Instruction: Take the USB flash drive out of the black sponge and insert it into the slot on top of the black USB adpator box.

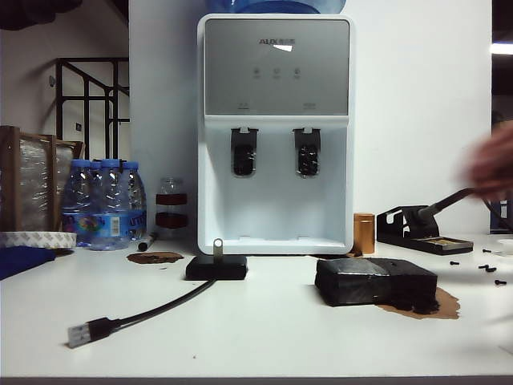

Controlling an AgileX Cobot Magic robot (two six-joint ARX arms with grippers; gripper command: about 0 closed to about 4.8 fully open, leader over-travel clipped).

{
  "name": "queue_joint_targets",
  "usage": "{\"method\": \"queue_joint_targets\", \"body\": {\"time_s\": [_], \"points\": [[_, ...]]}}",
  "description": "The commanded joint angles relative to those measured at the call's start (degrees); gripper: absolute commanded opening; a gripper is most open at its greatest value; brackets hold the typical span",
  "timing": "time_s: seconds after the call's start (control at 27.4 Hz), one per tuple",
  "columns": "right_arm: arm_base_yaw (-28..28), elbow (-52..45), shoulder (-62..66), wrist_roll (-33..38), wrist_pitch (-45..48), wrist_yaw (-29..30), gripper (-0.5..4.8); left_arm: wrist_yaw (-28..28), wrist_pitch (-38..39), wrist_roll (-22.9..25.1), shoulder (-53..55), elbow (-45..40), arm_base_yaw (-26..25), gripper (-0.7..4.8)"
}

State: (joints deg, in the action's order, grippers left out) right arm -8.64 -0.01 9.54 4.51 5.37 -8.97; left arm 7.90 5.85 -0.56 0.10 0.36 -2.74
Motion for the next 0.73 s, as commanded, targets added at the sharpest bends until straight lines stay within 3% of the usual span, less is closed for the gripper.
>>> {"method": "queue_joint_targets", "body": {"time_s": [0.04,0.73], "points": [[0.1,-0.2,-0.3,0.2,0.7,0.0,-0.01,0.0,-0.4,0.1,-0.1,-0.1,0.0,-0.05],[0.1,-0.2,-1.6,0.2,-0.7,0.0,-0.01,0.0,-0.3,0.1,-0.1,-0.1,0.0,-0.05]]}}
